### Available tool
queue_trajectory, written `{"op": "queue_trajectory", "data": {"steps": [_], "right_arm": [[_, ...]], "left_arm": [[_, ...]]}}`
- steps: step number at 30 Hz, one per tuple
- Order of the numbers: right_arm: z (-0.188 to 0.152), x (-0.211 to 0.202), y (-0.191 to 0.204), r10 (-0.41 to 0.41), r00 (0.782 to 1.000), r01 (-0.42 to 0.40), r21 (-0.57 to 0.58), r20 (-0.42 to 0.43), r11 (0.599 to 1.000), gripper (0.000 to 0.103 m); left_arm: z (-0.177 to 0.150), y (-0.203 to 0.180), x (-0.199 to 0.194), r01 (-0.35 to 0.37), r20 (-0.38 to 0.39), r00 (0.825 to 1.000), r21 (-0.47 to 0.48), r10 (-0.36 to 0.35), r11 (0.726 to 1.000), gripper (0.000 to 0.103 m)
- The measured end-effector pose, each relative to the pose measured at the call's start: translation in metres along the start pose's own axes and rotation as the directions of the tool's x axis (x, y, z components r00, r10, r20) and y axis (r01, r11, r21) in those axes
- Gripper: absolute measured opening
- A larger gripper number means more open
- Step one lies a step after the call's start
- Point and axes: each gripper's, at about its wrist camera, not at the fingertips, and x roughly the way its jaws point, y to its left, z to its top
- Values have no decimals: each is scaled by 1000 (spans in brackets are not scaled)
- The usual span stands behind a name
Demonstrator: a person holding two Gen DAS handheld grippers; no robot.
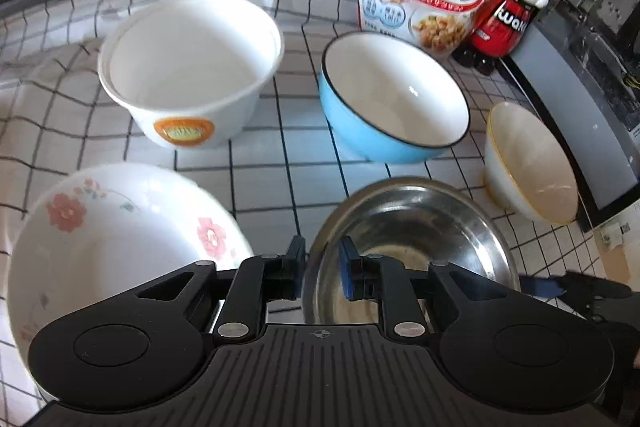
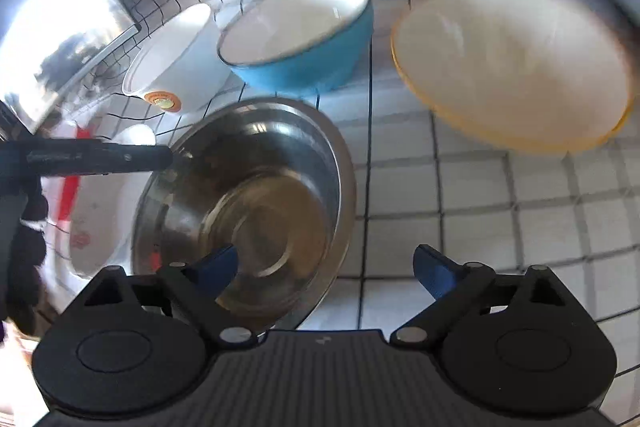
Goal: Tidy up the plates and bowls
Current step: 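Grasp the rim of the stainless steel bowl with the left tool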
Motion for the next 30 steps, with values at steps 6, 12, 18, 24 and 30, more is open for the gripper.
{"op": "queue_trajectory", "data": {"steps": [6,12,18,24,30], "right_arm": [[3,6,-5,3,998,1,61,-61,998,35],[5,-6,-19,-72,995,75,39,-67,996,30],[4,-6,-32,-121,990,125,47,-78,991,30],[3,2,-28,-129,986,135,54,-110,989,33],[4,2,-23,-152,982,158,48,-109,986,33]], "left_arm": [[-5,-3,7,19,-28,999,-12,-20,1000,30],[-22,-18,4,110,-121,986,-40,-114,993,26],[-38,-40,14,82,-133,987,-93,-94,992,26],[-42,-44,26,68,-155,984,-126,-87,990,28],[-48,-47,31,75,-214,972,-121,-99,990,24]]}}
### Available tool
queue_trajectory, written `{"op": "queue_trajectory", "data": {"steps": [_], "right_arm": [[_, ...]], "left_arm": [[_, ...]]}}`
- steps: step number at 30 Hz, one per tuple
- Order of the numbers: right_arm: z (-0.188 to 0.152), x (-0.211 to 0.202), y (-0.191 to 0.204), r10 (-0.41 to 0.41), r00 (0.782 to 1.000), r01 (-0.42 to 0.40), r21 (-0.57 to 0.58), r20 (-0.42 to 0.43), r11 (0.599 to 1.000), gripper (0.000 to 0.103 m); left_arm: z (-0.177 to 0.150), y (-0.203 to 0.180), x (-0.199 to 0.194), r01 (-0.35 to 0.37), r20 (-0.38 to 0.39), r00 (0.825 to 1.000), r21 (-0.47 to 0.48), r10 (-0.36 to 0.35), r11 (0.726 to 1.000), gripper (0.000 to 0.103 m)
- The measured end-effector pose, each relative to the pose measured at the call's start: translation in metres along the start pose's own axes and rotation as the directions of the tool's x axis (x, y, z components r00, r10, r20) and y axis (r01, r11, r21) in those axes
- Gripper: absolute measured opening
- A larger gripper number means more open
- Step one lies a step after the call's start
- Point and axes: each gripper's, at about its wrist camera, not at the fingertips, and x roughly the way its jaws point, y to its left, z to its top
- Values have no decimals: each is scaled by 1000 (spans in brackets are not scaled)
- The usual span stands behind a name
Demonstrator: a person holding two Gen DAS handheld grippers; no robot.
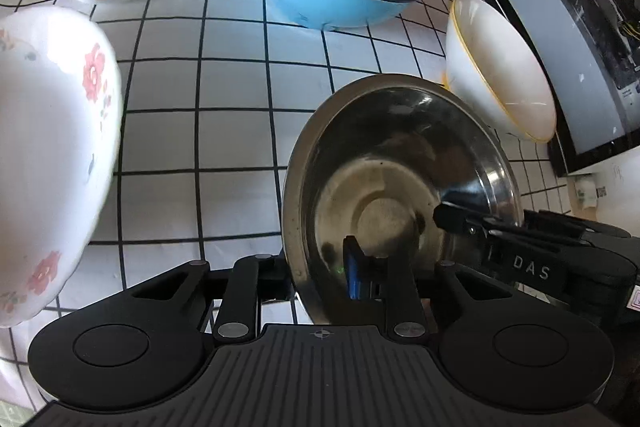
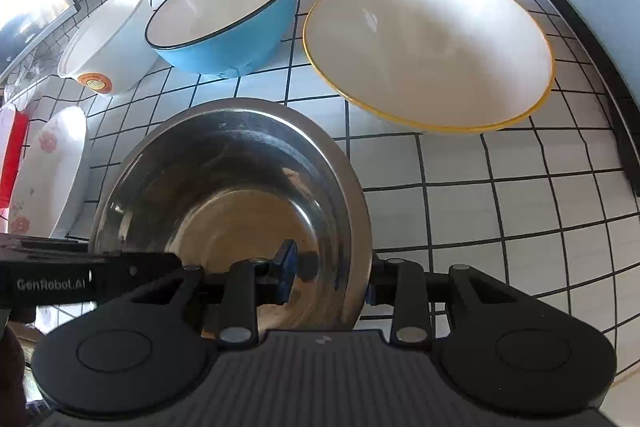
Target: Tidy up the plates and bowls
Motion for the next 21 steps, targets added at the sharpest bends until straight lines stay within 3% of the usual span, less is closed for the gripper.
{"op": "queue_trajectory", "data": {"steps": [2,5,11,16,21], "right_arm": [[2,-6,4,3,1000,-3,-13,22,1000,33],[12,-20,19,67,996,-64,-54,66,997,33],[32,-44,85,155,973,-111,-237,172,965,32],[54,-29,135,286,951,-236,-319,119,918,31],[54,6,199,321,946,-268,-447,48,854,31]], "left_arm": [[-1,1,-12,25,45,999,1,-25,1000,23],[0,1,-37,-12,117,993,26,9,1000,22],[-6,34,-94,-56,252,964,-99,79,994,20],[-18,83,-138,-64,338,931,-224,140,972,19],[-31,129,-141,-159,296,917,-340,266,927,17]]}}
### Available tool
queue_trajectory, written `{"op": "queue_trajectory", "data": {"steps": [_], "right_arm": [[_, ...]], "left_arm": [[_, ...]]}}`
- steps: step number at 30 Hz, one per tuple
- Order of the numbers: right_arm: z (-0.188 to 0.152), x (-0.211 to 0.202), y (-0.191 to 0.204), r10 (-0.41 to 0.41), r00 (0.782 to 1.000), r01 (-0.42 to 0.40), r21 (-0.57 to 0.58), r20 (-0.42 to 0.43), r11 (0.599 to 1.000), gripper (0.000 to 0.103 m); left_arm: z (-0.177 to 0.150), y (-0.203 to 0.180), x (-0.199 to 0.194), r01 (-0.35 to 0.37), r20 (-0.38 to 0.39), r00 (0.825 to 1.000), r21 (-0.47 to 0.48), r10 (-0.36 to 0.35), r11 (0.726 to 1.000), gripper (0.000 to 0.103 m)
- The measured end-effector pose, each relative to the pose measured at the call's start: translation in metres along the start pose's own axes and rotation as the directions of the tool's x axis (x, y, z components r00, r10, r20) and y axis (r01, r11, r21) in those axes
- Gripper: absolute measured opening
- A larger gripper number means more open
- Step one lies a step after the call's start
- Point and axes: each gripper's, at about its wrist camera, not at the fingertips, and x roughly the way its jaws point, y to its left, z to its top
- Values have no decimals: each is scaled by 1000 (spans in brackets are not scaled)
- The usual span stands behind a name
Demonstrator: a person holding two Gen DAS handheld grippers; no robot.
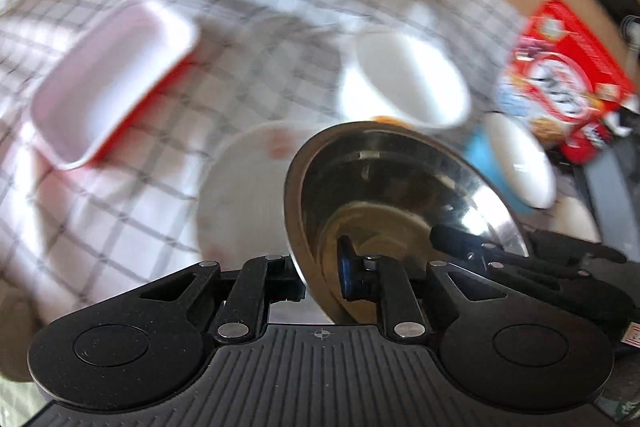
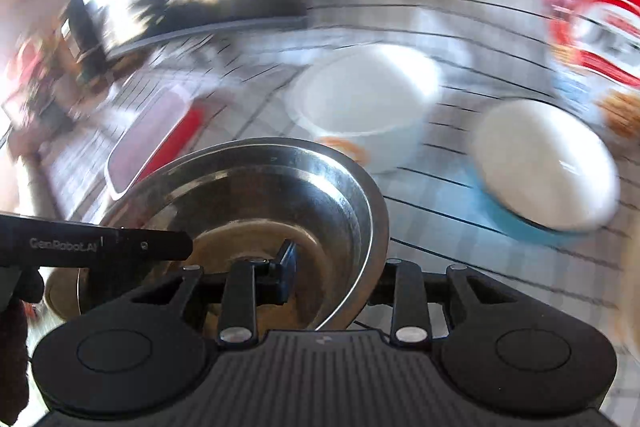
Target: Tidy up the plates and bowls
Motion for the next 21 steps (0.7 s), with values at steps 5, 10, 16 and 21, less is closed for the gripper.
{"op": "queue_trajectory", "data": {"steps": [5,10,16,21], "right_arm": [[9,38,23,7,998,-10,-43,-56,999,31],[4,54,25,-3,997,-2,-54,-83,999,31],[1,57,16,2,995,-1,12,-104,1000,31],[5,34,0,19,998,-14,79,-61,997,34]], "left_arm": [[3,29,13,-55,-21,998,-53,54,997,16],[3,43,21,-41,-10,999,-93,41,995,16],[5,54,17,5,-28,1000,-108,-9,994,20],[9,65,0,-6,-6,1000,-139,6,990,20]]}}
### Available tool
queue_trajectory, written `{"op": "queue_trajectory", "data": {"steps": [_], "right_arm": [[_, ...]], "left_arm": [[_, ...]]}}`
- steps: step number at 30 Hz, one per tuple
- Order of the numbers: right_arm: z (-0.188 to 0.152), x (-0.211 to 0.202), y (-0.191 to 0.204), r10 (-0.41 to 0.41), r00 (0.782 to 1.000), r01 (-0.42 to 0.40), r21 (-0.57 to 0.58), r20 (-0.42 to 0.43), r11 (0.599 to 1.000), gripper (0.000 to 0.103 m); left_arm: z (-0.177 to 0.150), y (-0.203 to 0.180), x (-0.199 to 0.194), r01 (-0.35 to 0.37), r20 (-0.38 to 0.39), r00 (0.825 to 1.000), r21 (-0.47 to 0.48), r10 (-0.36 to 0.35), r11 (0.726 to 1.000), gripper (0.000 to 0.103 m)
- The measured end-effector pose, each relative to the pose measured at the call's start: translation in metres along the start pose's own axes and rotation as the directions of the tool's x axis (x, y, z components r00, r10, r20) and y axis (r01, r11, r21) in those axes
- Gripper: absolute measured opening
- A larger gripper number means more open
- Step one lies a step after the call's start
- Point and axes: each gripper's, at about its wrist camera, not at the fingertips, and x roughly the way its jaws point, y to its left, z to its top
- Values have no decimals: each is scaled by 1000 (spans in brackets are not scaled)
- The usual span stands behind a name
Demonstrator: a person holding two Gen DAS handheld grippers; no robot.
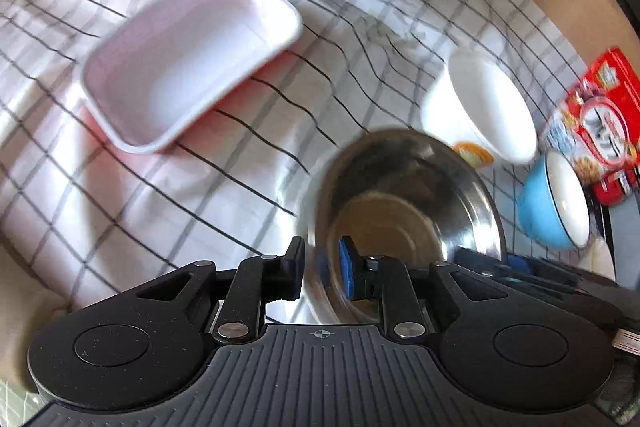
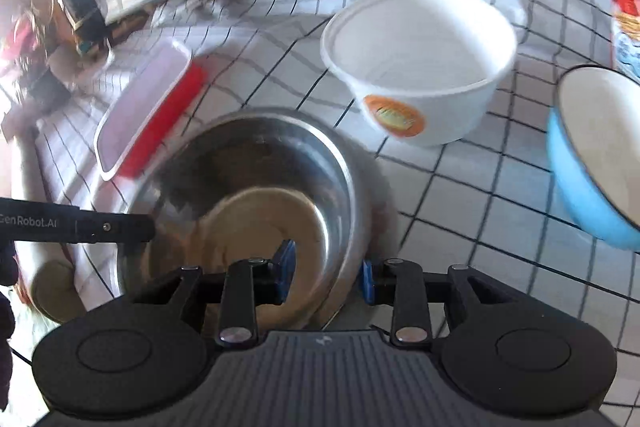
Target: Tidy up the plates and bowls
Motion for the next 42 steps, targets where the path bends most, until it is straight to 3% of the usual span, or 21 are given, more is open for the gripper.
{"op": "queue_trajectory", "data": {"steps": [5,8,11,17,19,26,32,42], "right_arm": [[9,-6,-13,-36,998,36,14,49,999,52],[11,11,-21,-71,997,70,51,17,996,52],[12,26,-25,-33,999,35,102,-25,994,52],[10,43,-19,-10,999,15,127,-39,992,54],[11,43,-13,-2,999,8,124,-49,992,52],[6,38,-19,1,998,9,161,-62,987,38],[-4,24,-28,-10,999,20,197,-49,980,38],[-31,-9,-65,-90,995,100,275,-50,956,38]], "left_arm": [[6,5,3,-11,-10,1000,9,11,1000,29],[8,2,10,-21,-21,1000,37,22,999,29],[10,0,21,-40,-36,998,68,43,997,37],[17,6,48,-5,-86,996,53,10,999,37],[19,7,57,16,-116,993,36,-12,999,29],[25,4,62,26,-165,986,18,-23,999,29],[20,-17,64,-2,-190,982,104,22,995,32],[5,-62,79,86,-254,967,185,-37,979,32]]}}
